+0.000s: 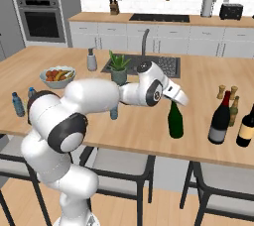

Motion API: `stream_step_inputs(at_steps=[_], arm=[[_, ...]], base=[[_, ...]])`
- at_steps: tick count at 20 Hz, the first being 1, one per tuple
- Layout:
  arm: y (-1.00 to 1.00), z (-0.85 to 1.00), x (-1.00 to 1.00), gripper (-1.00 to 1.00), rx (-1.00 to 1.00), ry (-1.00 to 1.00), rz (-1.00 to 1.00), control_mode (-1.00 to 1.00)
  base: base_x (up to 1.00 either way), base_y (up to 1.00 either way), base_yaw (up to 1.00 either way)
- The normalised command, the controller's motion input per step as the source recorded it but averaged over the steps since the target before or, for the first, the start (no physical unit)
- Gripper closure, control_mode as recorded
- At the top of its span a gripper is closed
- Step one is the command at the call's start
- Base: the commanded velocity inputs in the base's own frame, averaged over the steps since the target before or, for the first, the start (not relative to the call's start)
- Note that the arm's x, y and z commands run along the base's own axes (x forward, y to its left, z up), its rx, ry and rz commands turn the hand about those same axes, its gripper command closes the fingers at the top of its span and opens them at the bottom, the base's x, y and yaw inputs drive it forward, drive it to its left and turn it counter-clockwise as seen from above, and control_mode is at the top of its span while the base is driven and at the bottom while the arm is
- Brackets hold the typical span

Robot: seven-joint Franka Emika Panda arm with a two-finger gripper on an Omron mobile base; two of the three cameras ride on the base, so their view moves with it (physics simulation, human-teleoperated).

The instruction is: Move the plastic bottles in the middle to the plastics group, and the glass bottles in the middle to the glass group.

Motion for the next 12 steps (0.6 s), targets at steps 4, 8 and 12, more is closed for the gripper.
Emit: stream_step_inputs(at_steps=[4, 8, 12], arm=[[-0.77, -0.12, 0.16, 1.00, 0.02, -0.03, -0.32, -1.00], [-0.65, -0.04, 0.16, 1.00, 0.09, -0.04, -0.24, -1.00], [-0.51, -0.10, 0.29, 1.00, 0.02, 0.00, -0.20, -1.00]], base=[[0.00, 0.00, 0.00], [0.00, 0.00, 0.00], [0.00, 0.00, 0.00]])
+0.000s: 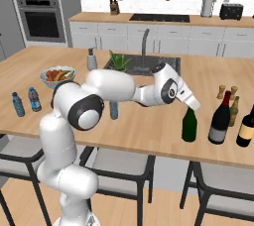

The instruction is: Move the plastic bottles in the middle to the plastics group, and the glass bottles in the middle to the glass group.

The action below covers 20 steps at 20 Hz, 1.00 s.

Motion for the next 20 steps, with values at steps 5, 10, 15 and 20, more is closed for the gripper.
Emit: stream_step_inputs(at_steps=[5, 10, 15, 20], arm=[[-0.44, -0.09, 0.34, 1.00, 0.00, 0.00, -0.15, -1.00], [-0.29, -0.12, 0.18, 1.00, 0.00, -0.05, -0.10, -1.00], [-0.15, -0.20, -0.07, 1.00, 0.00, -0.08, -0.09, -1.00], [-0.11, -0.44, -0.06, 1.00, 0.00, -0.02, -0.12, -1.00]], base=[[0.00, 0.00, 0.00], [0.00, 0.00, 0.00], [0.00, 0.00, 0.00], [0.00, 0.00, 0.00]])
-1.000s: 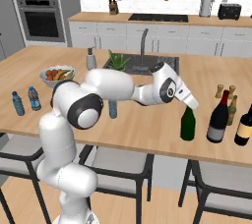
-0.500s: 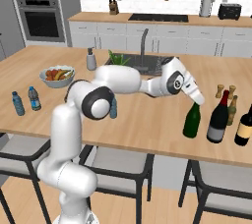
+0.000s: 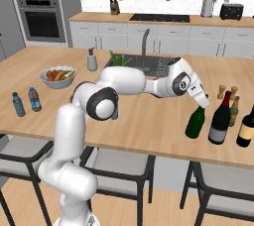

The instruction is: Move the plastic bottles in the middle to the plastics group, and the glass bottles in the middle to the glass group.

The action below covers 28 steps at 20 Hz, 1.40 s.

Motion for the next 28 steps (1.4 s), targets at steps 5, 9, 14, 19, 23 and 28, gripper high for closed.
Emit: stream_step_inputs(at_steps=[5, 9, 14, 19, 23, 28], arm=[[0.07, -0.41, 0.01, 1.00, 0.00, 0.00, -0.14, -1.00], [0.21, -0.42, 0.00, 1.00, 0.00, 0.00, -0.12, -1.00], [0.22, -0.43, 0.00, 1.00, 0.00, 0.00, -0.10, -1.00], [0.02, -0.21, -0.03, -1.00, 0.00, 0.00, -0.05, -1.00], [0.02, -0.04, -0.07, -1.00, 0.00, 0.00, -0.01, -1.00], [0.25, 0.24, -0.16, -1.00, 0.00, 0.00, 0.00, -1.00]], base=[[0.00, 0.00, 0.00], [0.00, 0.00, 0.00], [0.00, 0.00, 0.00], [0.00, 0.00, 0.00], [0.00, 0.00, 0.00], [0.00, 0.00, 0.00]])
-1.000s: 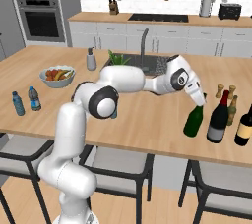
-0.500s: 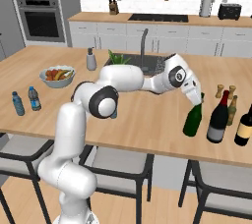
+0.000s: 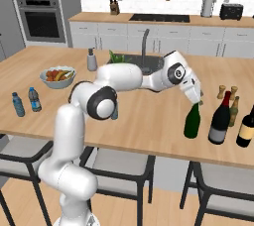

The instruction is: Move the plastic bottles in the middle to the plastics group, and the glass bottles in the middle to the glass group.

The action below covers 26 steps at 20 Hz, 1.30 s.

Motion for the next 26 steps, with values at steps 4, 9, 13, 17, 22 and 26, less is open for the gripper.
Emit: stream_step_inputs(at_steps=[4, 9, 13, 17, 22, 26], arm=[[0.47, 0.26, -0.17, -1.00, 0.00, 0.00, 0.00, -1.00], [0.38, 0.24, -0.25, -1.00, 0.00, 0.01, 0.01, -1.00], [0.65, 0.16, -0.47, -1.00, -0.01, 0.11, 0.39, -1.00], [0.66, 0.10, -0.31, -1.00, 0.00, 0.36, 0.75, -1.00], [0.57, 0.10, -0.24, -1.00, 0.02, 0.34, 0.82, -1.00], [0.59, 0.08, -0.13, -1.00, 0.08, 0.20, 0.85, -1.00]], base=[[0.00, 0.00, 0.00], [0.00, 0.00, 0.00], [0.00, 0.00, 0.00], [0.00, 0.00, 0.00], [0.00, 0.00, 0.00], [0.00, 0.00, 0.00]])
